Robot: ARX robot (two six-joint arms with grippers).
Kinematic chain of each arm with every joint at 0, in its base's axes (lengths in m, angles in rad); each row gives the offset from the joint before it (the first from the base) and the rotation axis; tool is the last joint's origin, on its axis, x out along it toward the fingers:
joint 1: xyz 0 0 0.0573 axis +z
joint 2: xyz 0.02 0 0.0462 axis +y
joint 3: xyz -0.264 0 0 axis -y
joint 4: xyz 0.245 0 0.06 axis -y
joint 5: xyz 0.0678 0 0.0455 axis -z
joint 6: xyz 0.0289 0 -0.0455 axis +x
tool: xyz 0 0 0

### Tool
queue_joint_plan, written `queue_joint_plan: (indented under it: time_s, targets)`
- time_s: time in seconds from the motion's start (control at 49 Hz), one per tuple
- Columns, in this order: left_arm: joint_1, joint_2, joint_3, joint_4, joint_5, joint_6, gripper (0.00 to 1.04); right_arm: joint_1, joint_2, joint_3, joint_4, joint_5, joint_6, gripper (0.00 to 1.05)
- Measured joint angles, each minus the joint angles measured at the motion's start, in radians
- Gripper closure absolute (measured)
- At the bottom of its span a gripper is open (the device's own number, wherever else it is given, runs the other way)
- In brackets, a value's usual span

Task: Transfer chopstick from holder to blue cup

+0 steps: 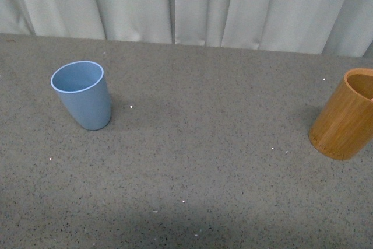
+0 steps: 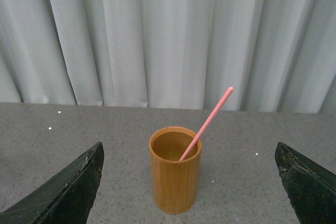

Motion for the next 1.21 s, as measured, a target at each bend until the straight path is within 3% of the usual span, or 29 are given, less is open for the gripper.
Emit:
queue_joint_plan:
  time_s: [0.266,0.613,1.205]
  targets:
    - [-0.051,0.488,0.096,0.325,-0.093,-0.020,0.07,0.000,0.000,0.000,0.000,0.000,0.000,0.10]
    - [-0.094,0.904,0.217,0.402,-0.241,0.016,0.07,0.000,0.000,0.000,0.000,0.000,0.000,0.10]
    - [-0.195,1.207,0.421,0.463,-0.313,-0.054,0.07,0.000,0.000,0.000,0.000,0.000,0.000,0.10]
